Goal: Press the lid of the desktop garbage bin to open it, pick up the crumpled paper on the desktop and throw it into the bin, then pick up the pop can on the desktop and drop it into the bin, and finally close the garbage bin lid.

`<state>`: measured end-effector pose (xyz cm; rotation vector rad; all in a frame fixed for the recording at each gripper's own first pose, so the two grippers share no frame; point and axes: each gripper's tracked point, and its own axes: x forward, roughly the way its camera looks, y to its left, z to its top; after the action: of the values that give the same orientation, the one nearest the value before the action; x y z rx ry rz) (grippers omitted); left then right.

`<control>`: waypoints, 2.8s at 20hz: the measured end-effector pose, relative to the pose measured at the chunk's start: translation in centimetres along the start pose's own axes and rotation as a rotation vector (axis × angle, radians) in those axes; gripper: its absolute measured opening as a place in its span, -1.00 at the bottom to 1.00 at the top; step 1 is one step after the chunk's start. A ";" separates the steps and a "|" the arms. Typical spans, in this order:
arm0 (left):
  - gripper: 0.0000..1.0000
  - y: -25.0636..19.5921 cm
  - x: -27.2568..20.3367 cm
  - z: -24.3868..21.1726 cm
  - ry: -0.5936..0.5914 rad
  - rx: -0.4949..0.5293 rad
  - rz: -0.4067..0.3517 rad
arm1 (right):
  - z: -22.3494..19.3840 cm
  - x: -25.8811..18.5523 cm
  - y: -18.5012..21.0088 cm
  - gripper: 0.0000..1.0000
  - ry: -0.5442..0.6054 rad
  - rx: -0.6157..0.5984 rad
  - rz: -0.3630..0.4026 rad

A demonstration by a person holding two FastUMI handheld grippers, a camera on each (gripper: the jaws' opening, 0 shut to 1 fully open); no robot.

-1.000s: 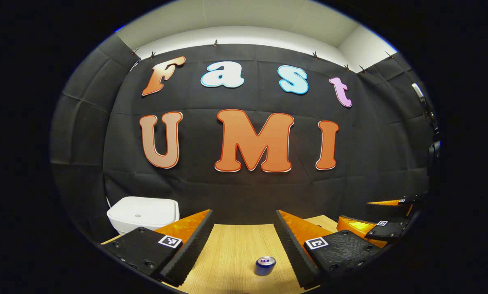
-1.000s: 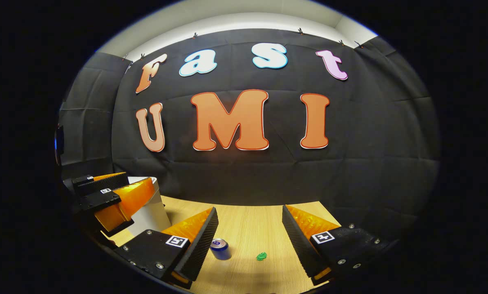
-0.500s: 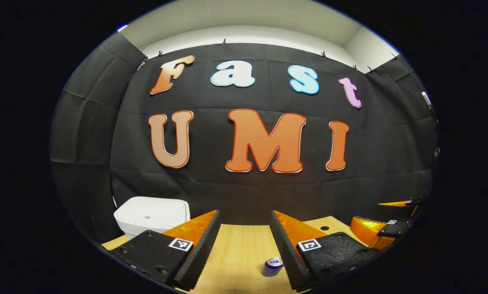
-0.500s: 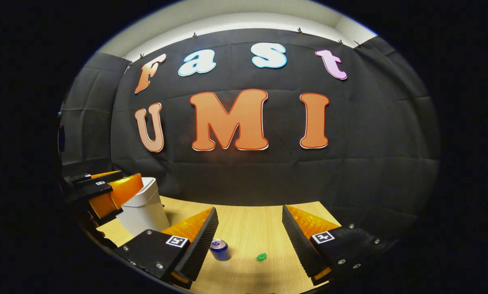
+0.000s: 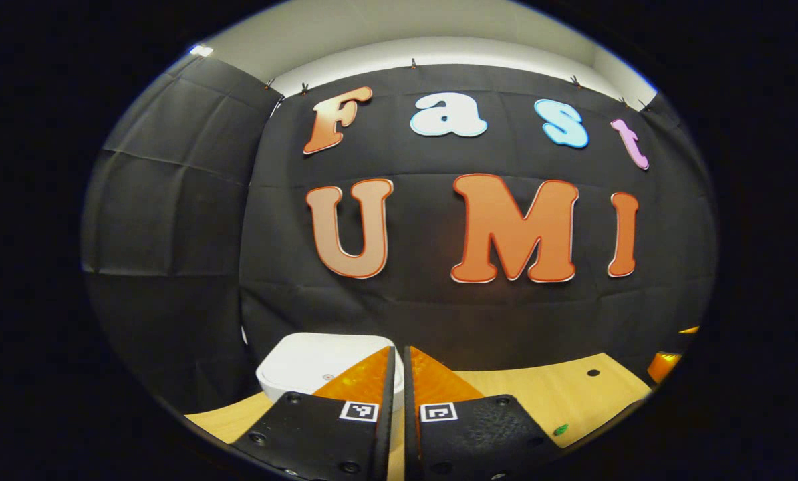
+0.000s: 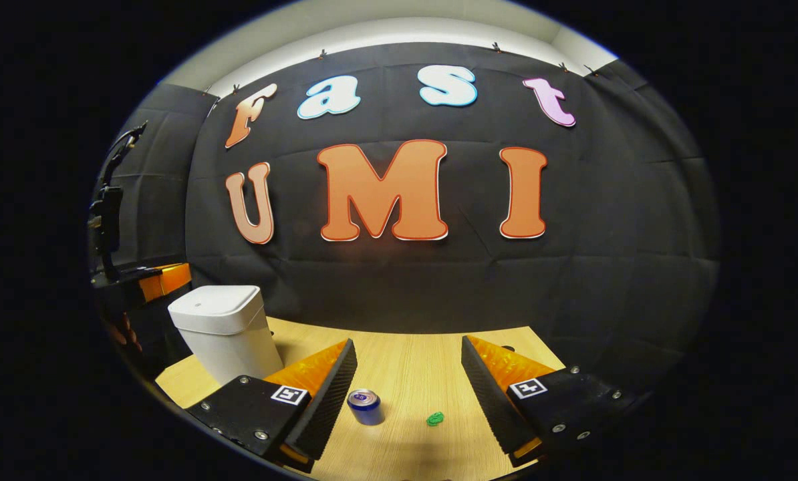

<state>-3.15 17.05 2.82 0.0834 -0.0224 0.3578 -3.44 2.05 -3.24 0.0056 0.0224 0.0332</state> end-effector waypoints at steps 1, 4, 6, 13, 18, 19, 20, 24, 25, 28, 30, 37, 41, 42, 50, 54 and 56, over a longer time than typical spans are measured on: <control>-0.96 1.0 0.7 -0.2 0.010 0.009 0.015 | -0.1 0.0 0.0 0.88 0.001 -0.001 0.001; -0.99 3.4 2.7 -1.3 0.049 -0.009 0.017 | 0.0 0.0 0.3 0.88 0.001 -0.004 0.003; -1.00 4.5 4.0 -2.2 0.080 -0.031 0.014 | -0.2 0.0 0.1 0.88 0.002 -0.005 -0.001; -1.00 7.4 7.0 -7.1 0.235 -0.091 0.016 | -0.8 0.2 -0.7 0.88 0.018 0.009 -0.023; -0.99 6.7 7.6 -9.1 0.286 -0.088 -0.001 | -1.1 0.2 -0.9 0.88 0.028 0.002 -0.023; -1.00 6.8 7.6 -9.5 0.319 -0.091 0.004 | -1.2 0.2 -0.8 0.88 0.031 0.002 -0.021; -1.00 6.7 7.2 -9.6 0.313 -0.093 0.002 | -1.4 0.2 -0.8 0.87 0.034 0.003 -0.018; -1.00 6.5 7.3 -9.8 0.344 -0.061 -0.004 | -1.7 0.2 -0.4 0.87 0.046 0.005 -0.005; -1.00 6.5 7.3 -9.4 0.334 -0.032 -0.006 | -1.7 0.3 -0.3 0.88 0.046 0.006 -0.001; -1.00 6.4 6.8 -7.2 0.234 0.048 0.015 | -1.4 0.2 -0.2 0.88 0.036 0.004 0.005; -1.00 6.1 5.9 -4.1 0.128 0.087 0.027 | -1.5 0.3 -0.4 0.88 0.039 0.003 0.004; -0.66 2.1 2.1 1.3 -0.035 0.028 -0.007 | -1.7 0.3 -0.9 0.88 0.025 0.005 0.007; -0.36 -1.0 -0.4 1.9 -0.063 0.018 -0.065 | -2.5 0.9 -1.6 0.87 0.031 -0.006 -0.002; -0.23 -1.9 -0.7 1.5 -0.054 0.017 -0.084 | -2.7 1.1 -1.8 0.87 0.038 -0.004 -0.005; 0.42 -6.3 -4.8 3.0 -0.083 -0.047 -0.164 | -7.5 3.3 -2.6 0.87 0.119 -0.005 0.002; 0.70 -8.3 -6.5 3.4 -0.079 -0.048 -0.198 | -11.5 5.2 -4.3 0.88 0.182 -0.007 -0.031; 0.69 -8.8 -7.4 3.7 -0.083 -0.033 -0.204 | -13.9 6.2 -5.0 0.88 0.228 -0.011 -0.042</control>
<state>-7.05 5.95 5.59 0.0668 -0.1010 0.1501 2.62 -2.71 -17.35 -0.0098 0.2499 -0.0083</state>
